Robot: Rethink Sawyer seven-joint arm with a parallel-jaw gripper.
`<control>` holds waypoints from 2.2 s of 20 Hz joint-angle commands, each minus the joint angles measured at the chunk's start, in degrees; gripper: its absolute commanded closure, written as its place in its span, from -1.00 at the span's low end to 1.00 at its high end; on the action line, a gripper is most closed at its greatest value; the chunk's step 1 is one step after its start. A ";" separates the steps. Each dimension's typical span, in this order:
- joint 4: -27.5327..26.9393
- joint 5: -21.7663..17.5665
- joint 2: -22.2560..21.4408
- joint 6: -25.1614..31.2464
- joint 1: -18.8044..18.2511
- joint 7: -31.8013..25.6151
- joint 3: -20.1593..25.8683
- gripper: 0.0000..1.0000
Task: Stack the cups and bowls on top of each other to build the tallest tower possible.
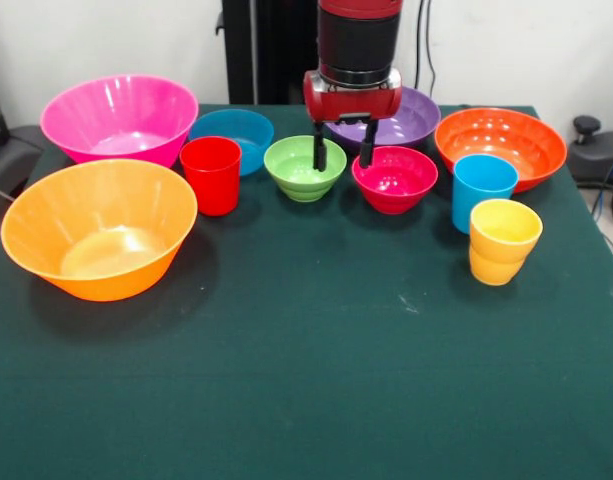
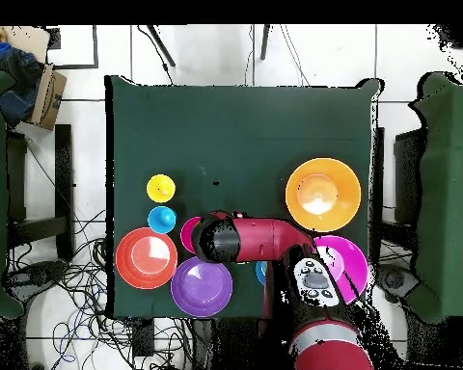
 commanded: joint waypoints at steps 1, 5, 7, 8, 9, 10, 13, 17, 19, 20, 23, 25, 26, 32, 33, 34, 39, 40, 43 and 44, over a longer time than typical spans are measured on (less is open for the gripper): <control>-3.11 0.77 1.45 4.90 0.83 3.46 5.42 -1.00; -2.18 0.80 0.55 4.69 1.17 4.05 4.96 -1.00; -1.48 0.90 0.15 4.49 1.12 4.32 4.97 -1.00; -1.07 0.91 0.02 4.09 1.07 4.55 4.96 -1.00; -0.25 0.97 -0.30 3.57 0.96 4.92 4.97 -1.00; 0.55 0.99 -0.59 2.99 0.91 5.35 4.88 -1.00; 3.23 1.02 -2.12 1.77 0.85 6.50 4.45 -1.00; 6.99 1.25 -4.89 1.27 0.75 7.52 4.14 -1.00; 8.40 1.23 -6.03 1.21 0.64 7.52 4.24 -1.00; 9.07 1.29 -6.60 1.31 0.64 7.61 4.18 -1.00; 10.52 1.53 -8.21 2.02 0.66 7.55 4.06 -1.00; 11.07 1.63 -8.86 2.32 0.48 7.29 4.18 -1.00; 11.29 1.68 -9.07 2.41 0.37 7.18 4.24 -1.00; 12.14 1.41 -9.83 1.94 0.34 7.04 3.94 -1.00; 12.09 1.32 -9.75 1.79 0.36 7.01 3.89 -1.00; 12.08 1.26 -9.68 1.66 0.34 6.98 3.88 -1.00; 11.57 1.31 -9.56 2.00 0.38 6.72 4.01 -1.00; 11.46 1.36 -9.52 2.20 0.28 6.57 4.15 -1.00; 10.72 1.48 -9.28 2.91 0.15 6.15 4.39 -1.00; 10.60 1.49 -9.25 2.96 0.19 6.15 4.38 -1.00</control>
